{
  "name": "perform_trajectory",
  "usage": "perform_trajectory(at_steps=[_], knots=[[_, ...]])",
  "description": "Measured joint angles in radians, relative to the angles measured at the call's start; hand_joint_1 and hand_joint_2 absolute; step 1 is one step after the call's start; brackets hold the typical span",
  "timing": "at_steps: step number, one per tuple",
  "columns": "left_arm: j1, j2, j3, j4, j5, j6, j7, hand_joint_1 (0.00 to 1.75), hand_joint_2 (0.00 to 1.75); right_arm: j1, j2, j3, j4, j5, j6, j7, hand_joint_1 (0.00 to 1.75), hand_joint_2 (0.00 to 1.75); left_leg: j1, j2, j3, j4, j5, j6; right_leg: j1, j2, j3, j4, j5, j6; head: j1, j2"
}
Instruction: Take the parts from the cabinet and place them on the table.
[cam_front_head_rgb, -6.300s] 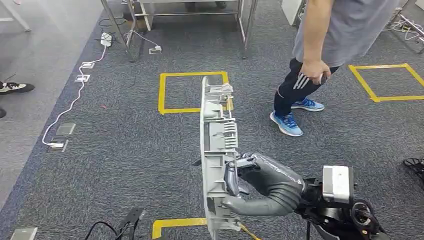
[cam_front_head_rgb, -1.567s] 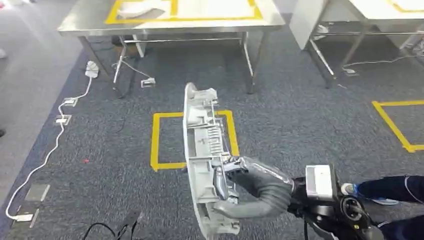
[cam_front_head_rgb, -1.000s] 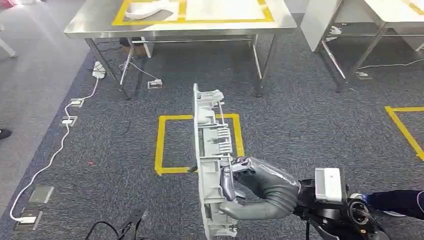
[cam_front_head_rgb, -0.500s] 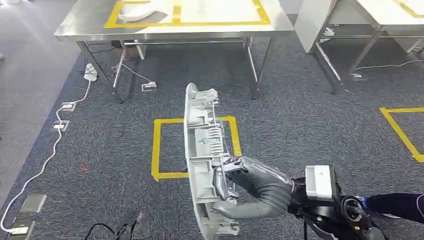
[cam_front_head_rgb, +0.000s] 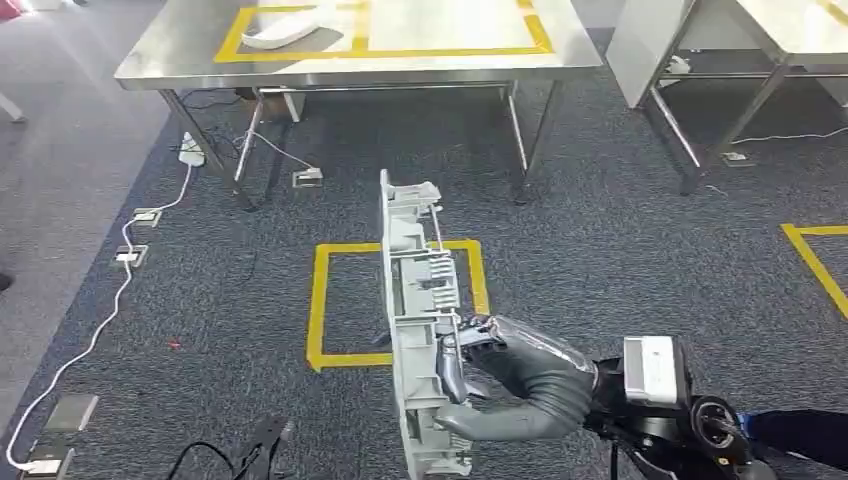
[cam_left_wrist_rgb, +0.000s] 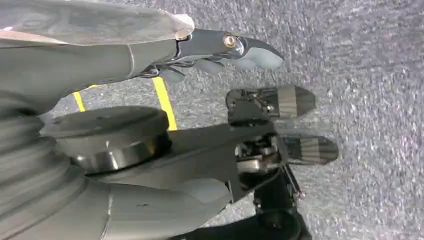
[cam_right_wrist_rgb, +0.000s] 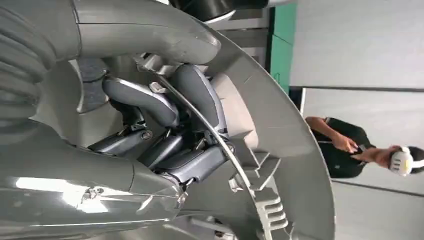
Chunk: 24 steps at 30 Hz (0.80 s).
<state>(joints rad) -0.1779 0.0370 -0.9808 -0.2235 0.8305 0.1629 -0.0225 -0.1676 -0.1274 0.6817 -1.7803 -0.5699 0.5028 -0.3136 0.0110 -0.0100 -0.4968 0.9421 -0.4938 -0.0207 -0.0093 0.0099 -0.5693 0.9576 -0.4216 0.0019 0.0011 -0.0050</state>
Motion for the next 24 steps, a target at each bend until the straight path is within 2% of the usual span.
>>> perform_trajectory(at_steps=[1, 3, 4, 5, 6, 7, 9, 10, 11, 14, 15, 16, 17, 19, 20, 21, 22, 24], knots=[[-0.001, 0.000, 0.000, 0.000, 0.000, 0.000, 0.000, 0.00, 1.75, -0.001, 0.000, 0.000, 0.000, 0.000, 0.000, 0.000, 1.75, 1.75, -0.002, 0.002, -0.018, 0.045, -0.020, -0.003, 0.000, -0.002, 0.009, -0.004, -0.004, -0.007, -0.004, 0.000], [-0.004, -0.001, 0.000, 0.000, 0.000, 0.000, 0.000, 0.00, 1.75, -0.002, 0.000, 0.000, 0.000, 0.000, 0.000, -0.001, 1.75, 1.75, 0.000, 0.002, -0.122, 0.226, -0.087, -0.009, 0.001, -0.005, 0.016, -0.005, -0.011, -0.016, -0.015, 0.000], [-0.002, -0.001, 0.000, 0.000, 0.000, 0.000, 0.000, 0.00, 1.75, -0.002, 0.000, 0.000, 0.001, 0.000, 0.000, 0.000, 1.75, 1.75, 0.000, 0.002, -0.172, 0.301, -0.106, -0.011, 0.002, -0.005, 0.019, -0.005, -0.016, -0.019, -0.016, 0.000], [0.000, -0.001, 0.000, 0.000, 0.000, 0.000, 0.000, 0.00, 1.75, -0.002, 0.000, 0.000, 0.002, 0.000, 0.000, 0.000, 1.75, 1.75, 0.000, 0.002, -0.207, 0.342, -0.104, -0.012, 0.002, -0.004, 0.023, -0.004, -0.021, -0.019, -0.018, 0.000], [0.002, -0.001, 0.000, 0.000, 0.000, 0.000, 0.001, 0.00, 1.75, -0.001, 0.000, 0.000, 0.002, 0.000, 0.000, 0.000, 1.75, 1.75, 0.000, 0.002, -0.218, 0.331, -0.075, -0.011, 0.002, -0.001, 0.031, -0.004, -0.026, -0.019, -0.022, 0.000], [0.003, -0.001, 0.000, 0.000, 0.000, 0.000, 0.001, 0.00, 1.75, 0.000, 0.000, 0.000, 0.002, 0.000, 0.000, 0.000, 1.75, 1.75, 0.000, 0.002, -0.204, 0.273, -0.021, -0.010, 0.002, 0.001, 0.042, -0.004, -0.034, -0.018, -0.025, 0.000], [0.001, 0.001, 0.000, 0.000, 0.000, 0.000, 0.001, 0.00, 1.75, -0.002, 0.000, 0.000, 0.003, 0.000, 0.000, 0.000, 1.75, 1.75, 0.000, 0.003, -0.139, 0.090, 0.101, -0.001, 0.003, 0.003, 0.065, -0.003, -0.052, -0.011, -0.034, 0.000], [0.001, 0.001, 0.000, 0.000, 0.000, 0.000, 0.001, 0.00, 1.75, -0.003, 0.000, 0.000, 0.004, 0.000, 0.000, 0.000, 1.75, 1.75, -0.003, 0.004, -0.122, 0.031, 0.124, 0.006, 0.005, 0.003, 0.064, -0.002, -0.059, -0.007, -0.036, 0.000], [0.000, 0.001, 0.000, 0.000, 0.000, 0.000, 0.002, 0.00, 1.75, -0.003, 0.000, 0.000, 0.004, 0.000, 0.000, 0.000, 1.75, 1.75, -0.007, 0.003, -0.108, 0.006, 0.105, 0.008, 0.011, 0.006, 0.066, 0.002, -0.067, -0.001, -0.038, 0.000], [0.001, 0.000, 0.000, 0.000, 0.000, -0.002, 0.003, 0.00, 1.75, -0.003, 0.000, 0.000, 0.004, 0.000, 0.000, 0.000, 1.75, 1.75, -0.007, 0.002, -0.108, 0.009, 0.096, 0.019, 0.011, 0.004, 0.071, -0.007, -0.075, 0.011, -0.027, 0.000], [0.001, -0.001, 0.000, 0.000, 0.000, -0.002, 0.003, 0.00, 1.75, -0.002, 0.000, -0.001, 0.004, 0.000, 0.000, 0.000, 1.75, 1.75, 0.003, 0.002, -0.097, -0.001, 0.096, 0.024, 0.009, 0.004, 0.075, -0.004, -0.084, 0.018, -0.029, 0.000], [0.001, -0.001, 0.000, 0.000, 0.000, -0.002, 0.003, 0.00, 1.75, -0.003, 0.000, -0.001, 0.004, 0.000, 0.000, 0.000, 1.75, 1.75, 0.002, 0.002, -0.089, -0.003, 0.092, 0.029, 0.009, 0.000, 0.067, 0.031, -0.099, 0.024, -0.024, 0.000], [0.000, -0.001, 0.000, 0.000, 0.000, -0.002, 0.003, 0.00, 1.75, -0.005, 0.000, -0.001, 0.003, 0.000, 0.000, -0.002, 1.75, 1.75, 0.003, 0.003, -0.084, -0.003, 0.088, 0.034, 0.007, -0.001, 0.032, 0.098, -0.131, 0.029, -0.017, 0.000], [0.000, -0.002, 0.000, 0.000, 0.000, -0.003, 0.003, 0.00, 1.75, -0.004, 0.000, -0.001, 0.005, 0.000, 0.000, -0.002, 1.75, 1.75, 0.002, 0.003, -0.073, -0.003, 0.077, 0.037, 0.002, -0.002, -0.070, 0.276, -0.196, 0.037, -0.010, 0.000], [0.002, -0.003, 0.000, 0.000, 0.000, -0.003, 0.003, 0.00, 1.75, -0.002, 0.000, -0.001, 0.005, 0.000, 0.000, -0.002, 1.75, 1.75, 0.002, 0.003, -0.065, -0.003, 0.070, 0.035, 0.000, -0.002, -0.113, 0.338, -0.203, 0.039, -0.008, 0.000], [0.003, -0.003, 0.000, 0.000, 0.000, -0.003, 0.003, 0.00, 1.75, -0.001, 0.000, 0.000, 0.006, 0.000, 0.000, -0.001, 1.75, 1.75, 0.003, 0.002, -0.055, -0.003, 0.062, 0.034, -0.002, -0.003, -0.126, 0.340, -0.179, 0.040, -0.005, 0.000], [0.004, -0.003, 0.000, 0.000, 0.000, -0.003, 0.003, 0.00, 1.75, -0.001, 0.000, 0.000, 0.006, 0.000, 0.000, -0.001, 1.75, 1.75, 0.005, 0.001, -0.043, -0.003, 0.054, 0.032, -0.003, -0.004, -0.116, 0.294, -0.134, 0.041, -0.003, 0.000], [0.004, -0.003, 0.000, 0.000, 0.000, -0.003, 0.003, 0.00, 1.75, -0.002, 0.000, -0.001, 0.006, 0.000, 0.000, -0.001, 1.75, 1.75, 0.008, -0.002, -0.014, -0.002, 0.036, 0.024, -0.006, -0.005, -0.049, 0.111, -0.010, 0.040, 0.001, 0.000]])
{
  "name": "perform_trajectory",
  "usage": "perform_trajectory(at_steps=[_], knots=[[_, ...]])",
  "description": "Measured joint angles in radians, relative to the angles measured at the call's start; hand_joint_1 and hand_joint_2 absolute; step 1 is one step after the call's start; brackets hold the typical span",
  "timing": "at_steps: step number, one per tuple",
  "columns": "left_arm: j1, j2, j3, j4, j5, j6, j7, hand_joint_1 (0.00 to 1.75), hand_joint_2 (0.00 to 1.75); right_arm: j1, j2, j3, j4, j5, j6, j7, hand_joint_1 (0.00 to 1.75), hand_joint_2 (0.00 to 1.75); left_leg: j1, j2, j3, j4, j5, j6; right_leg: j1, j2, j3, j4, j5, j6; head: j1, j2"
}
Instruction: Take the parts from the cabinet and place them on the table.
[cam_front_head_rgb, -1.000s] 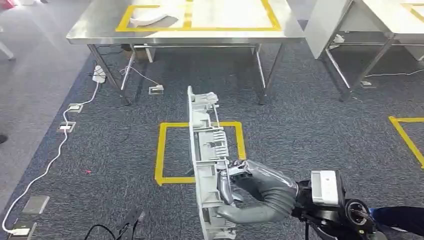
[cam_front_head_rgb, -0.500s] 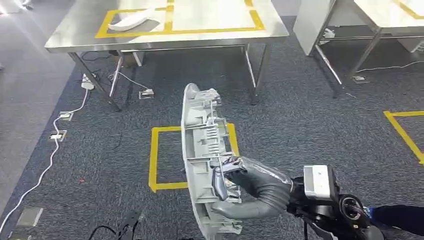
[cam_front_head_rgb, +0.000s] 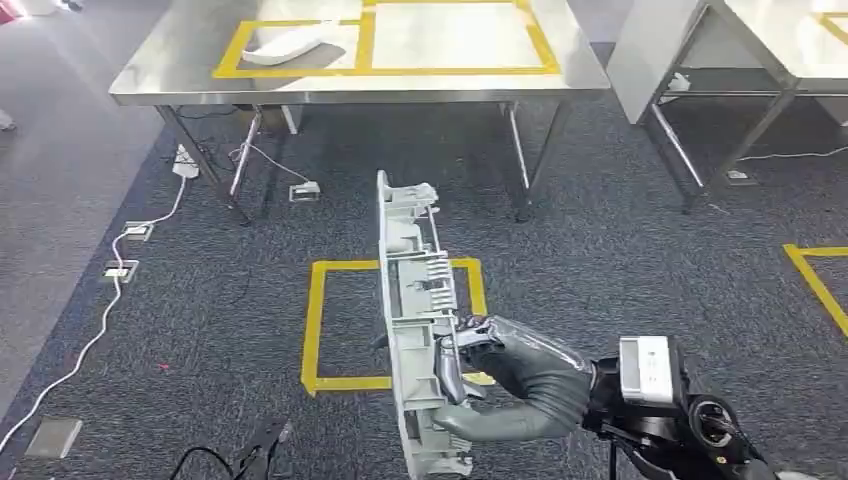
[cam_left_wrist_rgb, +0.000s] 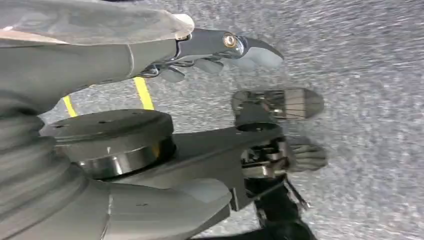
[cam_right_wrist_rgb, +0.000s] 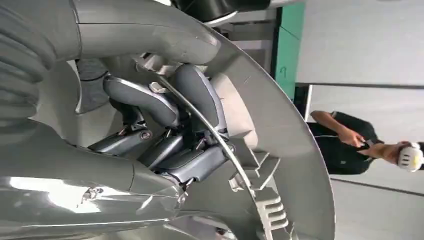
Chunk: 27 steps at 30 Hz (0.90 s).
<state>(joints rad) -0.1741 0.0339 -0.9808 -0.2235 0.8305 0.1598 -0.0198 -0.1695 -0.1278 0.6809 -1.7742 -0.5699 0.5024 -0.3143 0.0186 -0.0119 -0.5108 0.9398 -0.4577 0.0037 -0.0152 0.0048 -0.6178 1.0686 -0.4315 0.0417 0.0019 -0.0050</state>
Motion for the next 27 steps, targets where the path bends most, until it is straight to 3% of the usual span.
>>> perform_trajectory(at_steps=[1, 2, 5, 7, 8, 10, 11, 12, 13, 15, 16, 17, 18, 20, 21, 22, 23, 26, 27], knots=[[0.001, 0.000, 0.000, 0.000, 0.000, 0.000, 0.000, 0.00, 1.75, 0.000, 0.000, 0.000, 0.001, 0.000, 0.000, 0.000, 1.75, 1.75, -0.002, -0.001, 0.004, -0.001, -0.009, -0.006, -0.002, -0.002, 0.023, -0.078, 0.034, -0.001, 0.004, 0.000], [-0.002, 0.000, 0.000, 0.000, 0.000, 0.000, 0.000, 0.00, 1.75, -0.001, 0.000, 0.001, 0.002, 0.000, 0.000, -0.001, 1.75, 1.75, -0.007, -0.003, 0.004, 0.007, -0.014, -0.013, 0.006, 0.001, 0.035, -0.091, 0.020, -0.005, 0.003, 0.000], [-0.002, 0.000, 0.000, 0.000, 0.000, 0.000, 0.002, 0.00, 1.75, 0.001, 0.000, 0.000, 0.003, 0.000, -0.002, 0.000, 1.75, 1.75, -0.004, -0.001, 0.005, -0.003, -0.018, -0.026, 0.009, 0.007, 0.030, -0.091, 0.008, -0.026, -0.003, 0.000], [-0.002, 0.001, 0.000, 0.000, 0.000, 0.000, 0.002, 0.00, 1.75, 0.000, 0.000, 0.000, 0.003, 0.000, -0.001, 0.000, 1.75, 1.75, -0.002, 0.004, 0.005, 0.022, -0.035, -0.038, 0.002, 0.007, 0.050, -0.102, 0.005, -0.039, -0.005, 0.000], [-0.005, 0.000, 0.000, 0.000, 0.000, 0.000, 0.002, 0.00, 1.75, -0.001, 0.000, 0.000, 0.003, 0.000, -0.001, 0.000, 1.75, 1.75, -0.002, 0.005, -0.030, 0.087, -0.064, -0.040, 0.002, 0.003, 0.053, -0.102, 0.001, -0.045, -0.012, 0.000], [-0.005, 0.000, 0.000, 0.000, 0.000, 0.000, 0.002, 0.00, 1.75, -0.001, 0.000, 0.000, 0.003, 0.000, -0.001, 0.000, 1.75, 1.75, -0.002, 0.005, -0.141, 0.273, -0.131, -0.043, 0.005, 0.002, 0.057, -0.102, -0.006, -0.053, -0.024, 0.000], [-0.003, 0.000, 0.000, 0.000, 0.000, 0.000, 0.002, 0.00, 1.75, 0.000, 0.000, 0.000, 0.003, 0.000, -0.001, 0.000, 1.75, 1.75, -0.002, 0.005, -0.186, 0.339, -0.143, -0.043, 0.007, 0.002, 0.060, -0.102, -0.011, -0.055, -0.024, 0.000], [0.000, 0.000, 0.000, 0.000, 0.000, 0.000, 0.002, 0.00, 1.75, 0.000, 0.000, 0.000, 0.003, 0.000, -0.001, 0.000, 1.75, 1.75, -0.003, 0.005, -0.211, 0.357, -0.128, -0.040, 0.008, 0.004, 0.066, -0.102, -0.016, -0.057, -0.027, 0.000], [0.002, 0.000, 0.000, 0.000, 0.000, 0.000, 0.003, 0.00, 1.75, 0.000, 0.000, 0.000, 0.003, 0.000, -0.001, 0.000, 1.75, 1.75, -0.003, 0.005, -0.208, 0.324, -0.089, -0.037, 0.009, 0.007, 0.074, -0.102, -0.021, -0.057, -0.029, 0.000], [0.000, 0.001, 0.000, 0.000, 0.000, 0.000, 0.003, 0.00, 1.75, -0.001, 0.000, 0.000, 0.003, 0.000, -0.002, 0.000, 1.75, 1.75, -0.006, 0.005, -0.143, 0.141, 0.036, -0.023, 0.011, 0.011, 0.099, -0.102, -0.037, -0.053, -0.038, 0.000], [0.000, 0.002, 0.000, 0.000, 0.000, 0.000, 0.003, 0.00, 1.75, -0.001, 0.000, 0.000, 0.004, 0.000, -0.001, 0.000, 1.75, 1.75, -0.011, 0.005, -0.111, 0.055, 0.083, -0.013, 0.011, 0.011, 0.104, -0.103, -0.044, -0.050, -0.040, 0.000], [-0.001, 0.004, 0.000, 0.000, 0.000, 0.000, 0.003, 0.00, 1.75, -0.002, 0.000, 0.001, 0.004, 0.000, -0.002, 0.000, 1.75, 1.75, -0.018, 0.005, -0.093, 0.031, 0.066, -0.009, 0.020, 0.011, 0.106, -0.100, -0.052, -0.044, -0.040, 0.000], [-0.003, 0.003, 0.000, 0.000, 0.001, 0.000, 0.003, 0.00, 1.75, -0.001, 0.000, 0.001, 0.004, 0.000, -0.002, 0.000, 1.75, 1.75, -0.018, 0.006, -0.092, 0.021, 0.062, -0.011, 0.017, 0.012, 0.106, -0.100, -0.055, -0.039, -0.040, 0.000], [-0.002, 0.003, 0.000, 0.000, 0.001, 0.000, 0.003, 0.00, 1.75, -0.001, 0.000, 0.001, 0.004, 0.000, -0.002, 0.000, 1.75, 1.75, -0.022, 0.005, -0.092, 0.021, 0.056, -0.003, 0.012, 0.011, 0.110, -0.107, -0.059, -0.031, -0.035, 0.000], [-0.001, 0.003, 0.000, 0.000, 0.001, 0.000, 0.003, 0.00, 1.75, -0.002, 0.000, 0.002, 0.004, 0.000, -0.002, 0.000, 1.75, 1.75, -0.016, 0.004, -0.085, 0.009, 0.056, 0.001, 0.017, 0.010, 0.115, -0.109, -0.064, -0.023, -0.034, 0.000], [-0.001, 0.001, 0.000, 0.000, 0.001, 0.000, 0.003, 0.00, 1.75, -0.002, 0.000, 0.001, 0.004, 0.000, -0.002, -0.001, 1.75, 1.75, -0.010, 0.005, -0.073, 0.001, 0.056, 0.002, 0.012, 0.008, 0.113, -0.097, -0.073, -0.018, -0.032, 0.000], [-0.001, 0.002, 0.000, 0.000, 0.001, 0.002, 0.003, 0.00, 1.75, -0.005, 0.000, 0.001, 0.004, 0.000, -0.001, -0.002, 1.75, 1.75, -0.009, 0.005, -0.066, -0.002, 0.052, 0.009, 0.013, 0.006, 0.094, -0.051, -0.094, -0.012, -0.028, 0.000], [-0.002, 0.000, 0.000, 0.000, 0.001, 0.001, 0.003, 0.00, 1.75, -0.004, 0.000, 0.001, 0.005, 0.000, -0.001, -0.003, 1.75, 1.75, -0.009, 0.005, -0.050, -0.002, 0.037, 0.015, 0.005, 0.005, -0.047, 0.197, -0.182, 0.001, -0.018, 0.000], [-0.001, 0.000, 0.000, 0.000, 0.001, 0.001, 0.003, 0.00, 1.75, -0.004, 0.000, 0.001, 0.006, 0.000, -0.001, -0.003, 1.75, 1.75, -0.008, 0.005, -0.042, -0.001, 0.030, 0.014, 0.003, 0.004, -0.076, 0.231, -0.176, 0.005, -0.015, 0.000]])
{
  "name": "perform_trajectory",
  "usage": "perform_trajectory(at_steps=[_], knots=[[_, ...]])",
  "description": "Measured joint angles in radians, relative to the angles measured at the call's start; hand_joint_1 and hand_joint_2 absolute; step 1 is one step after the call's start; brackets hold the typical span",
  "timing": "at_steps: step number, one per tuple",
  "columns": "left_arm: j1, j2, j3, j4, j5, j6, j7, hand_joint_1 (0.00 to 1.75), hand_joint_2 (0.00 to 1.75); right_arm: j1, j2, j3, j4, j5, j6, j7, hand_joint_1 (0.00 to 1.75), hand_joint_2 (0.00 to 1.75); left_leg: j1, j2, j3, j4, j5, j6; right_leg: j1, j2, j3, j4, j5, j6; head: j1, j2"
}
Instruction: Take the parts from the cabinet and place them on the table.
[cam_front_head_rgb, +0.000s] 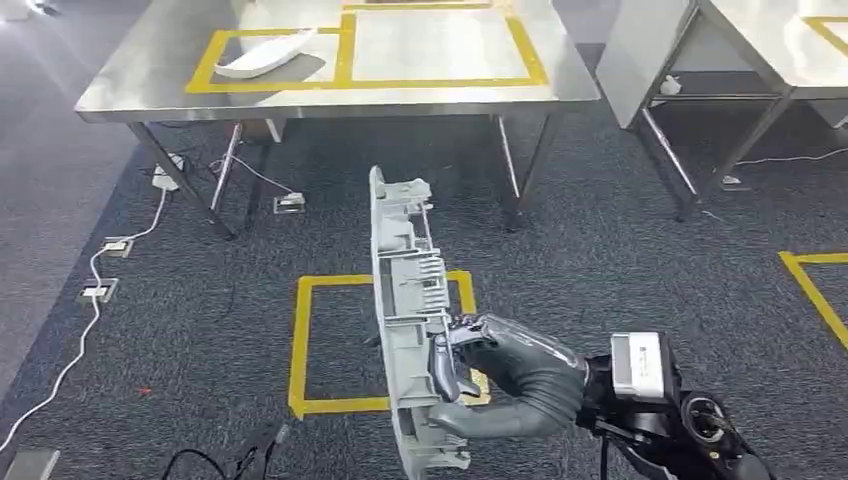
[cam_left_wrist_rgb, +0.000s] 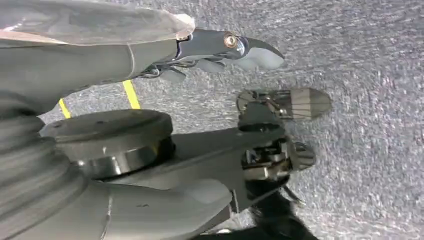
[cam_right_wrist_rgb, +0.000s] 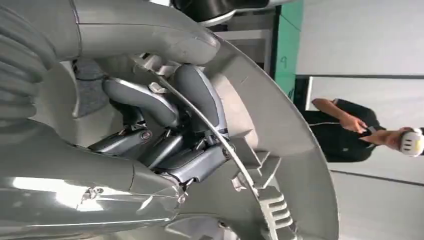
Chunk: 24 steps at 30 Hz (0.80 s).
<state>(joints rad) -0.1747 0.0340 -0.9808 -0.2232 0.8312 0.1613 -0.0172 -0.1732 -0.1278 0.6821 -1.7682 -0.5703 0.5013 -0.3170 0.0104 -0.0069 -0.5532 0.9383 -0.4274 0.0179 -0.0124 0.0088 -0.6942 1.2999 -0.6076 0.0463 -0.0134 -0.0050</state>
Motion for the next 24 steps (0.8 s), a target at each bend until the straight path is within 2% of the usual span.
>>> perform_trajectory(at_steps=[1, 2, 4, 5, 6, 9, 10, 11, 13, 14, 15, 16, 17, 19, 20, 21, 22, 24], knots=[[0.002, 0.000, 0.000, 0.000, 0.000, 0.000, 0.000, 0.00, 1.75, 0.000, 0.000, 0.000, 0.001, 0.000, 0.000, 0.000, 1.75, 1.75, 0.002, -0.001, 0.011, 0.000, -0.008, -0.003, -0.003, -0.002, -0.001, -0.021, 0.035, 0.003, 0.003, 0.000], [0.002, 0.000, 0.000, 0.000, 0.000, 0.000, 0.000, 0.00, 1.75, 0.000, 0.000, 0.000, 0.002, 0.000, 0.000, 0.000, 1.75, 1.75, 0.004, -0.002, 0.023, 0.001, -0.016, -0.006, -0.006, -0.002, 0.020, -0.089, 0.092, 0.004, 0.005, 0.000], [0.001, -0.001, 0.000, 0.000, 0.000, 0.000, 0.000, 0.00, 1.75, -0.001, 0.000, 0.000, 0.002, 0.000, 0.000, 0.000, 1.75, 1.75, 0.007, -0.005, 0.048, 0.003, -0.035, -0.015, -0.010, -0.006, 0.090, -0.275, 0.209, 0.006, 0.010, 0.000], [0.000, -0.001, 0.000, 0.000, 0.000, 0.000, 0.000, 0.00, 1.75, -0.001, 0.000, 0.000, 0.004, -0.002, 0.000, 0.000, 1.75, 1.75, 0.002, -0.006, 0.051, 0.005, -0.042, -0.023, -0.006, -0.006, 0.107, -0.306, 0.196, 0.005, 0.012, 0.000], [-0.001, -0.001, 0.000, 0.000, 0.000, 0.000, 0.000, 0.00, 1.75, -0.002, 0.000, 0.000, 0.004, -0.007, 0.000, 0.000, 1.75, 1.75, 0.001, -0.007, 0.046, 0.010, -0.045, -0.029, -0.004, -0.004, 0.114, -0.325, 0.191, -0.008, 0.014, 0.000], [-0.002, -0.002, 0.000, 0.000, 0.000, 0.000, 0.001, 0.00, 1.75, 0.000, 0.000, 0.000, 0.006, -0.011, -0.002, 0.000, 1.75, 1.75, 0.003, -0.004, 0.051, -0.001, -0.049, -0.044, -0.001, 0.001, 0.112, -0.323, 0.185, -0.027, 0.007, 0.000], [-0.003, -0.001, 0.000, 0.000, 0.000, 0.002, 0.001, 0.00, 1.75, 0.000, 0.000, 0.000, 0.005, -0.011, -0.002, 0.000, 1.75, 1.75, 0.007, -0.003, 0.054, 0.003, -0.058, -0.049, -0.008, 0.001, 0.126, -0.333, 0.185, -0.033, 0.008, 0.000], [-0.005, -0.001, 0.000, 0.000, 0.000, 0.002, 0.001, 0.00, 1.75, -0.001, 0.000, 0.000, 0.006, -0.012, -0.001, 0.000, 1.75, 1.75, 0.006, -0.001, 0.037, 0.046, -0.076, -0.052, -0.007, -0.001, 0.133, -0.335, 0.181, -0.039, 0.003, 0.000], [-0.007, -0.002, 0.000, 0.000, -0.001, 0.002, 0.001, 0.00, 1.75, -0.001, 0.000, 0.000, 0.006, -0.013, -0.002, -0.002, 1.75, 1.75, 0.006, 0.000, -0.065, 0.223, -0.144, -0.057, -0.005, -0.005, 0.137, -0.335, 0.174, -0.049, -0.011, 0.000], [-0.006, -0.002, 0.000, 0.000, -0.001, 0.002, 0.001, 0.00, 1.75, -0.001, 0.000, 0.000, 0.007, -0.013, -0.002, -0.001, 1.75, 1.75, 0.006, 0.000, -0.116, 0.303, -0.165, -0.059, -0.004, -0.005, 0.139, -0.335, 0.171, -0.052, -0.012, 0.000], [-0.004, -0.002, 0.000, 0.000, -0.001, 0.002, 0.001, 0.00, 1.75, -0.001, 0.000, 0.000, 0.008, -0.013, -0.002, -0.002, 1.75, 1.75, 0.006, 0.000, -0.154, 0.350, -0.167, -0.060, -0.003, -0.004, 0.142, -0.335, 0.167, -0.054, -0.014, 0.000], [-0.002, -0.002, 0.000, 0.000, -0.001, 0.002, 0.001, 0.00, 1.75, -0.001, 0.000, 0.000, 0.009, -0.013, -0.002, -0.001, 1.75, 1.75, 0.006, 0.000, -0.167, 0.345, -0.141, -0.058, -0.002, 0.000, 0.149, -0.335, 0.162, -0.053, -0.018, 0.000], [-0.002, -0.002, 0.000, 0.000, -0.001, 0.002, 0.001, 0.00, 1.75, 0.000, 0.000, 0.000, 0.010, -0.013, -0.002, -0.001, 1.75, 1.75, 0.006, 0.000, -0.153, 0.289, -0.090, -0.054, -0.002, 0.002, 0.158, -0.335, 0.155, -0.052, -0.020, 0.000], [-0.005, 0.000, 0.000, 0.000, -0.001, 0.002, 0.002, 0.00, 1.75, -0.001, 0.000, 0.000, 0.011, -0.013, -0.001, -0.003, 1.75, 1.75, 0.005, 0.000, -0.079, 0.094, 0.033, -0.043, -0.002, 0.005, 0.182, -0.335, 0.140, -0.046, -0.028, 0.000], [-0.005, 0.001, 0.000, 0.000, -0.001, 0.002, 0.004, 0.00, 1.75, -0.001, 0.000, 0.000, 0.011, -0.013, 0.000, -0.005, 1.75, 1.75, 0.003, 0.001, -0.058, 0.033, 0.050, -0.036, -0.001, 0.005, 0.182, -0.336, 0.133, -0.042, -0.031, 0.000], [-0.008, 0.001, 0.000, 0.000, -0.001, 0.001, 0.005, 0.00, 1.75, -0.002, 0.000, 0.000, 0.012, -0.013, 0.002, -0.008, 1.75, 1.75, -0.003, 0.000, -0.046, 0.014, 0.035, -0.035, 0.005, 0.008, 0.182, -0.333, 0.126, -0.034, -0.032, 0.000], [-0.010, 0.001, 0.000, 0.000, -0.001, -0.001, 0.005, 0.00, 1.75, -0.002, 0.000, 0.000, 0.012, -0.013, 0.002, -0.008, 1.75, 1.75, -0.005, 0.000, -0.049, 0.019, 0.034, -0.034, 0.004, 0.007, 0.183, -0.335, 0.126, -0.032, -0.029, 0.000], [-0.010, 0.000, 0.000, 0.000, -0.001, -0.001, 0.006, 0.00, 1.75, -0.002, 0.000, 0.000, 0.012, -0.013, 0.002, -0.008, 1.75, 1.75, -0.006, -0.001, -0.047, 0.017, 0.028, -0.024, 0.003, 0.006, 0.189, -0.344, 0.121, -0.020, -0.024, 0.000]])
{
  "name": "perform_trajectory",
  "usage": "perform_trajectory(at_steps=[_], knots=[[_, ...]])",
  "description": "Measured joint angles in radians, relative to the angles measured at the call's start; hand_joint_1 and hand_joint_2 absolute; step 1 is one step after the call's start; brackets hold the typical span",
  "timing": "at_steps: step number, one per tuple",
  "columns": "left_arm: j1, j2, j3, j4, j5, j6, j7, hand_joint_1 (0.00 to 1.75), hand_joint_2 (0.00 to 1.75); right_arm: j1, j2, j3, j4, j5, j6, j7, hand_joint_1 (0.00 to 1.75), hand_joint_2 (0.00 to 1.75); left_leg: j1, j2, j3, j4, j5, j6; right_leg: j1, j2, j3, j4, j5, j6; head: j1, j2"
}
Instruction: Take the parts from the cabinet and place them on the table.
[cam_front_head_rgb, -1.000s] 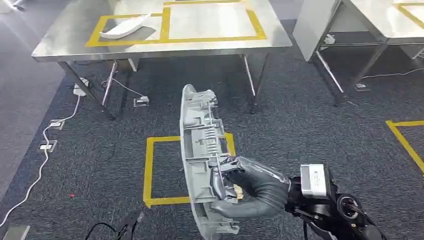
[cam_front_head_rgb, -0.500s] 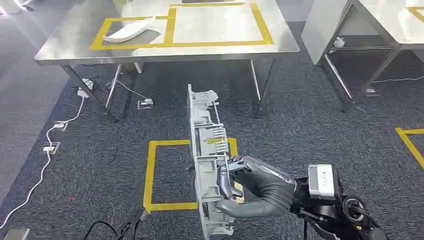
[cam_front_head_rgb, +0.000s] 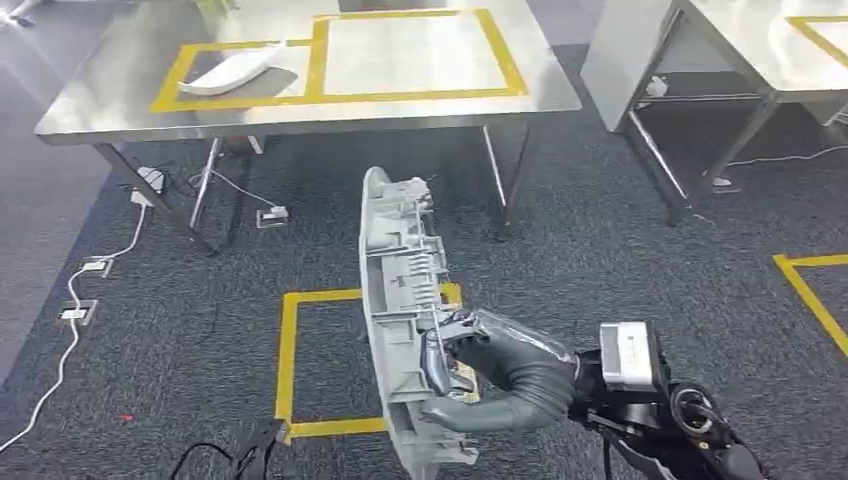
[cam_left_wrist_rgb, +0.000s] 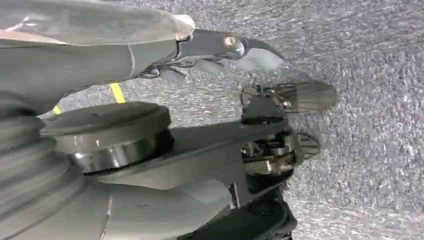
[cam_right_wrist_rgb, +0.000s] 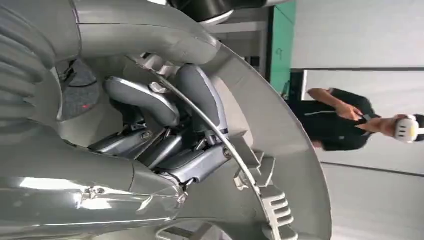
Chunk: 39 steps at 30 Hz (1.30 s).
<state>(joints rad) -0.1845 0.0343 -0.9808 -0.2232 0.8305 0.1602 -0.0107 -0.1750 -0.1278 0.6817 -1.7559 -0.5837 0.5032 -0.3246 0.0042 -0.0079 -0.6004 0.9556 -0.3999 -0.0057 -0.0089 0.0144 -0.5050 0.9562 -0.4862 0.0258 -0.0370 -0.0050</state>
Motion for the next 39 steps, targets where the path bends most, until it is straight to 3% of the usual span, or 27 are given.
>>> perform_trajectory(at_steps=[2, 3, 5, 6, 7, 8, 9, 10, 11, 12, 13, 15, 17, 18, 20, 21, 22, 23, 26, 27, 32, 33, 35, 36, 37, 38, 39], knots=[[0.000, 0.000, 0.000, 0.000, 0.000, 0.001, 0.000, 0.00, 1.75, 0.000, 0.000, -0.001, 0.001, 0.000, 0.000, 0.000, 1.75, 1.75, 0.009, 0.000, 0.022, -0.016, -0.002, 0.010, -0.001, -0.004, 0.000, 0.030, -0.021, 0.013, 0.004, 0.000], [-0.001, 0.001, 0.000, 0.000, 0.000, 0.000, 0.000, 0.00, 1.75, -0.002, 0.000, -0.001, 0.001, 0.000, 0.001, -0.002, 1.75, 1.75, 0.010, 0.001, 0.027, -0.017, -0.006, 0.016, -0.001, -0.005, -0.032, 0.094, -0.053, 0.016, 0.013, 0.000], [-0.003, -0.001, 0.000, 0.000, 0.000, 0.000, 0.000, 0.00, 1.75, 0.000, 0.000, -0.001, 0.002, 0.000, 0.001, -0.003, 1.75, 1.75, 0.008, 0.001, 0.037, -0.017, -0.016, 0.022, -0.002, -0.006, -0.139, 0.284, -0.124, 0.022, 0.022, 0.000], [-0.001, -0.001, 0.000, 0.000, 0.000, 0.000, 0.000, 0.00, 1.75, 0.000, 0.000, -0.001, 0.003, 0.000, 0.001, -0.003, 1.75, 1.75, 0.008, 0.001, 0.043, -0.016, -0.022, 0.021, -0.002, -0.006, -0.179, 0.344, -0.131, 0.023, 0.025, 0.000], [-0.001, -0.001, 0.000, 0.000, 0.000, 0.000, 0.000, 0.00, 1.75, 0.001, 0.000, -0.001, 0.005, 0.000, 0.001, -0.002, 1.75, 1.75, 0.009, 0.000, 0.051, -0.016, -0.027, 0.020, -0.002, -0.007, -0.193, 0.348, -0.111, 0.024, 0.028, 0.000], [0.000, -0.001, 0.000, 0.000, 0.000, 0.000, 0.000, 0.00, 1.75, 0.001, 0.000, -0.001, 0.006, 0.000, 0.001, -0.002, 1.75, 1.75, 0.009, -0.001, 0.061, -0.016, -0.034, 0.018, -0.003, -0.008, -0.184, 0.305, -0.069, 0.023, 0.031, 0.000], [0.000, -0.002, 0.000, 0.000, 0.000, 0.000, 0.000, 0.00, 1.75, 0.001, 0.000, -0.001, 0.006, 0.000, 0.001, -0.002, 1.75, 1.75, 0.010, -0.003, 0.072, -0.016, -0.041, 0.016, -0.003, -0.008, -0.156, 0.228, -0.011, 0.021, 0.033, 0.000], [0.000, -0.003, 0.000, 0.000, 0.000, 0.000, 0.000, 0.00, 1.75, 0.000, 0.000, -0.001, 0.006, 0.000, 0.001, -0.002, 1.75, 1.75, 0.010, -0.004, 0.085, -0.016, -0.050, 0.012, -0.003, -0.009, -0.115, 0.124, 0.054, 0.017, 0.037, 0.000], [0.001, -0.003, 0.000, 0.000, 0.000, 0.000, 0.000, 0.00, 1.75, 0.000, 0.000, -0.001, 0.007, 0.000, 0.001, -0.002, 1.75, 1.75, 0.009, -0.005, 0.092, -0.017, -0.059, 0.007, -0.003, -0.010, -0.087, 0.034, 0.094, 0.013, 0.039, 0.000], [-0.001, -0.004, 0.000, 0.000, 0.000, 0.000, 0.000, 0.00, 1.75, -0.001, 0.000, -0.001, 0.007, 0.000, 0.001, -0.003, 1.75, 1.75, 0.002, -0.006, 0.094, -0.012, -0.064, 0.000, 0.004, -0.009, -0.072, 0.022, 0.078, 0.010, 0.038, 0.000], [-0.002, -0.004, 0.000, 0.000, 0.000, -0.001, 0.000, 0.00, 1.75, -0.001, 0.000, 0.000, 0.008, 0.000, 0.001, -0.003, 1.75, 1.75, 0.003, -0.006, 0.091, -0.012, -0.065, -0.003, 0.001, -0.008, -0.071, 0.019, 0.072, -0.001, 0.039, 0.000], [-0.002, -0.004, 0.000, 0.000, 0.000, -0.001, 0.000, 0.00, 1.75, 0.000, 0.000, -0.001, 0.010, 0.000, 0.001, -0.003, 1.75, 1.75, 0.005, -0.003, 0.095, -0.020, -0.067, -0.011, 0.005, -0.004, -0.075, 0.020, 0.066, -0.012, 0.035, 0.000], [-0.004, -0.003, 0.000, 0.000, 0.000, -0.002, -0.001, 0.00, 1.75, 0.000, 0.000, -0.001, 0.010, 0.000, 0.003, -0.005, 1.75, 1.75, 0.006, -0.001, 0.095, 0.002, -0.085, -0.022, -0.004, -0.004, -0.056, 0.002, 0.067, -0.023, 0.034, 0.000], [-0.006, -0.003, 0.000, 0.000, 0.000, -0.002, -0.002, 0.00, 1.75, -0.001, 0.000, -0.001, 0.010, 0.000, 0.003, -0.005, 1.75, 1.75, 0.006, 0.000, 0.063, 0.063, -0.114, -0.026, -0.005, -0.008, -0.052, 0.001, 0.064, -0.030, 0.026, 0.000], [-0.006, -0.004, 0.000, 0.000, 0.000, -0.003, -0.002, 0.00, 1.75, -0.003, 0.000, -0.001, 0.011, 0.000, 0.006, -0.008, 1.75, 1.75, 0.008, 0.000, -0.038, 0.236, -0.178, -0.032, -0.003, -0.010, -0.050, 0.001, 0.058, -0.037, 0.016, 0.000], [-0.003, -0.004, 0.000, 0.000, 0.001, -0.004, -0.002, 0.00, 1.75, -0.003, 0.000, -0.001, 0.014, 0.000, 0.008, -0.009, 1.75, 1.75, 0.008, 0.000, -0.087, 0.309, -0.195, -0.034, -0.002, -0.010, -0.048, 0.001, 0.054, -0.038, 0.015, 0.000], [-0.001, -0.004, 0.000, 0.000, 0.001, -0.004, -0.002, 0.00, 1.75, -0.002, 0.000, -0.001, 0.015, 0.000, 0.009, -0.010, 1.75, 1.75, 0.008, 0.000, -0.113, 0.333, -0.184, -0.034, -0.002, -0.008, -0.043, 0.001, 0.050, -0.039, 0.013, 0.000], [0.001, -0.004, 0.000, 0.000, 0.001, -0.005, -0.002, 0.00, 1.75, -0.002, 0.000, -0.001, 0.018, 0.000, 0.009, -0.010, 1.75, 1.75, 0.008, 0.000, -0.110, 0.300, -0.145, -0.032, -0.001, -0.006, -0.035, 0.001, 0.044, -0.038, 0.010, 0.000], [-0.001, -0.002, 0.000, 0.000, 0.001, -0.005, -0.002, 0.00, 1.75, -0.003, 0.000, -0.001, 0.021, 0.000, 0.010, -0.010, 1.75, 1.75, 0.008, 0.001, -0.009, 0.034, 0.022, -0.018, -0.001, -0.003, -0.004, 0.001, 0.022, -0.031, -0.001, 0.000], [-0.002, -0.002, 0.000, 0.000, 0.001, -0.005, -0.002, 0.00, 1.75, -0.005, 0.000, -0.001, 0.021, 0.000, 0.011, -0.011, 1.75, 1.75, -0.001, 0.000, 0.010, 0.006, 0.008, -0.015, 0.007, -0.002, -0.003, 0.003, 0.015, -0.024, -0.001, 0.000], [-0.003, -0.001, 0.000, 0.000, 0.001, -0.006, -0.002, 0.00, 1.75, -0.007, 0.000, -0.001, 0.023, 0.000, 0.012, -0.012, 1.75, 1.75, 0.008, 0.000, 0.023, -0.018, -0.002, 0.008, 0.003, -0.005, 0.003, 0.005, -0.004, 0.002, 0.006, 0.000], [-0.003, -0.001, 0.000, 0.000, 0.001, -0.006, -0.002, 0.00, 1.75, -0.008, 0.000, -0.001, 0.024, 0.000, 0.012, -0.012, 1.75, 1.75, 0.008, 0.000, 0.029, -0.019, -0.007, 0.016, 0.003, -0.007, -0.015, 0.052, -0.028, 0.005, 0.013, 0.000], [-0.004, -0.001, 0.000, 0.000, 0.001, -0.006, -0.002, 0.00, 1.75, -0.009, 0.000, -0.001, 0.024, 0.000, 0.013, -0.013, 1.75, 1.75, 0.006, 0.000, 0.038, -0.019, -0.015, 0.022, 0.000, -0.007, -0.108, 0.231, -0.103, 0.011, 0.025, 0.000], [-0.003, -0.002, 0.000, 0.000, 0.001, -0.006, -0.002, 0.00, 1.75, -0.009, 0.000, -0.001, 0.026, 0.000, 0.013, -0.013, 1.75, 1.75, 0.006, 0.000, 0.043, -0.018, -0.021, 0.022, 0.000, -0.007, -0.157, 0.313, -0.126, 0.014, 0.027, 0.000], [-0.002, -0.002, 0.000, 0.000, 0.001, -0.006, -0.002, 0.00, 1.75, -0.009, 0.000, 0.000, 0.027, 0.000, 0.013, -0.013, 1.75, 1.75, 0.006, 0.000, 0.050, -0.018, -0.026, 0.021, -0.001, -0.007, -0.186, 0.350, -0.123, 0.015, 0.031, 0.000], [0.000, -0.002, 0.000, 0.000, 0.001, -0.006, -0.002, 0.00, 1.75, -0.008, 0.000, 0.000, 0.029, 0.000, 0.014, -0.013, 1.75, 1.75, 0.006, -0.001, 0.059, -0.018, -0.032, 0.020, -0.001, -0.008, -0.191, 0.335, -0.093, 0.015, 0.034, 0.000], [0.000, -0.002, 0.000, 0.000, 0.002, -0.006, -0.002, 0.00, 1.75, -0.009, 0.000, 0.000, 0.030, 0.000, 0.015, -0.013, 1.75, 1.75, 0.007, -0.003, 0.071, -0.018, -0.040, 0.019, -0.001, -0.008, -0.172, 0.273, -0.040, 0.013, 0.036, 0.000]])
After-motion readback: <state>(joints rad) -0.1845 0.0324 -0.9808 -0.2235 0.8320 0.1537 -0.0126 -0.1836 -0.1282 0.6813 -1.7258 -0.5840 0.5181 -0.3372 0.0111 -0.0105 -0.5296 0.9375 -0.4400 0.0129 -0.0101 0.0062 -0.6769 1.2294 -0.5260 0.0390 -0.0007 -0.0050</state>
